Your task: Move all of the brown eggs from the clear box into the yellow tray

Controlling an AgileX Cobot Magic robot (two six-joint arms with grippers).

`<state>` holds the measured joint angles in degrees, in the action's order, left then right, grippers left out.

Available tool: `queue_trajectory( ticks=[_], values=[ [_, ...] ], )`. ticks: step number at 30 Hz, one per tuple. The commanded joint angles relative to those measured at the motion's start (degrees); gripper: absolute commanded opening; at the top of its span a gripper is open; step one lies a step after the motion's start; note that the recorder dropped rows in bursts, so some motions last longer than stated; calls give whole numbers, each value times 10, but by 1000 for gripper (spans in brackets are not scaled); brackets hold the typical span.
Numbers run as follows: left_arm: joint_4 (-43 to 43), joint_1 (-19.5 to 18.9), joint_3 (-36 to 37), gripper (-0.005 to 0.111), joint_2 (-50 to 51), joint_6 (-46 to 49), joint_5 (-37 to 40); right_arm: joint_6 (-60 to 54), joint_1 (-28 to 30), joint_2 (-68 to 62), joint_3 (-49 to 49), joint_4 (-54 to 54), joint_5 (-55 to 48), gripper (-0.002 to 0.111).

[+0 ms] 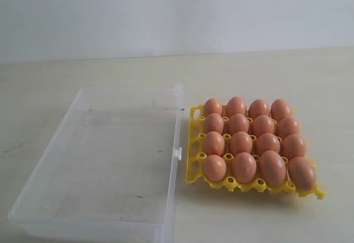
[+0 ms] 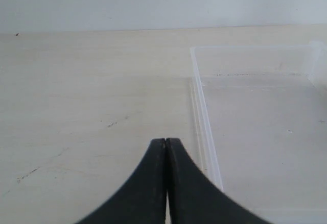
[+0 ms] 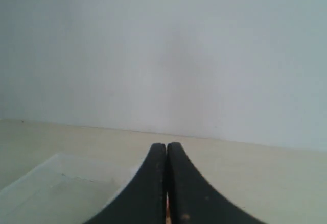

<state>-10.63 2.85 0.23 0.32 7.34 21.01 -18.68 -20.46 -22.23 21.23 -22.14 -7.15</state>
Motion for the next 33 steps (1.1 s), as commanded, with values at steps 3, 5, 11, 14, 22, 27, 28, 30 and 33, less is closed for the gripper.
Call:
queue_trajectory(
  ticks=[3,5,11,14,22,27,28,30,33],
  values=[
    [-1,-1,-2,0,-3,2,-4,219,3,37,78,339,-227,0],
    [-1,-1,-2,0,-3,2,-4,268,3,37,77,348,-262,0],
    [-1,-1,-2,0,-3,2,-4,234,3,37,77,388,-209,0],
    [-1,-1,-2,0,-3,2,-4,234,3,37,77,396,-209,0],
    [-1,-1,-2,0,-3,2,-4,318,3,135,-32,446,-176,0],
    [-1,-1,-2,0,-3,2,-4,369,3,222,-112,463,-164,0],
    [-1,-1,-2,0,-3,2,-4,369,3,222,-117,466,-160,0],
    [-1,-1,-2,0,-3,2,-4,369,3,222,-123,469,-154,0],
    [-1,-1,-2,0,-3,2,-6,351,3,222,-123,469,-153,0]
  ],
)
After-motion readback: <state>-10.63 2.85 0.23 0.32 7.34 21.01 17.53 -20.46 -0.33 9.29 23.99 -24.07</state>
